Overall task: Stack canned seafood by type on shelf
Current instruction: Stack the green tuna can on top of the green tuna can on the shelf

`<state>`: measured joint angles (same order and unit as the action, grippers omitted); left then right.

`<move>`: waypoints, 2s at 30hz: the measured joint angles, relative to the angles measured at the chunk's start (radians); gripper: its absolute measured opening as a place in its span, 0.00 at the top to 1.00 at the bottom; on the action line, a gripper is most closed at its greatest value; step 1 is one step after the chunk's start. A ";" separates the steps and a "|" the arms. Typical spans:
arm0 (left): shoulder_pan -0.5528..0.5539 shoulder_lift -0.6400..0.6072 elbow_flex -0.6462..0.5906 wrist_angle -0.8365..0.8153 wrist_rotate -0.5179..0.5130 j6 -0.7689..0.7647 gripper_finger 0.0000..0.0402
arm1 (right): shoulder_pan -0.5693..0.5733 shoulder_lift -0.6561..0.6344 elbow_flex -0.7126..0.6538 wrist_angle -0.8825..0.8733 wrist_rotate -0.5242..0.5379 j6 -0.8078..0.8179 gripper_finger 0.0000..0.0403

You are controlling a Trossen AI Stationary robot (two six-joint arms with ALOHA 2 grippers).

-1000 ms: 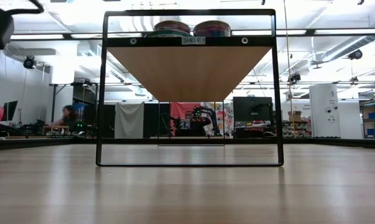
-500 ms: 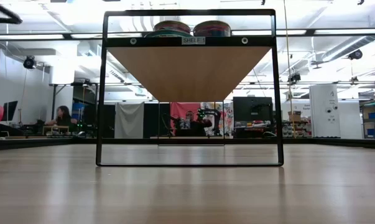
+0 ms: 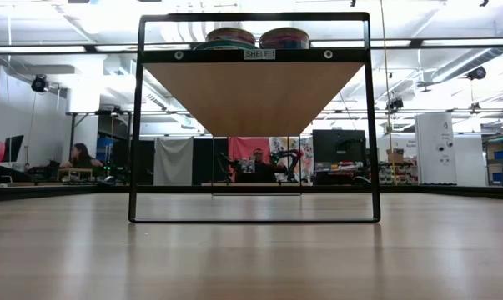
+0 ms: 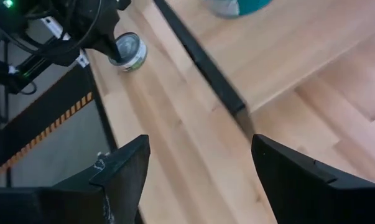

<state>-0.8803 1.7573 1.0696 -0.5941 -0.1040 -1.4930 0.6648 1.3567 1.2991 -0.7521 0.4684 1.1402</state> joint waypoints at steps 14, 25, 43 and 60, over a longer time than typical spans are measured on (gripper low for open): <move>0.060 0.192 0.263 -0.007 -0.116 0.207 1.00 | 0.130 0.001 -0.150 0.094 -0.033 0.325 0.44; 0.119 0.144 0.318 -0.015 -0.180 0.314 1.00 | 0.151 0.009 -0.434 0.543 -0.076 0.379 0.59; 0.013 0.027 0.290 -0.119 -0.172 0.178 1.00 | 0.153 0.264 -0.299 0.732 -0.041 0.391 0.94; 0.007 -0.133 -0.120 0.321 -0.121 0.198 1.00 | 0.127 0.544 -0.056 0.732 -0.021 0.553 0.97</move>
<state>-0.8734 1.6239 0.9500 -0.2726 -0.2249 -1.2953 0.7915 1.9005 1.2427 -0.0198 0.4477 1.6929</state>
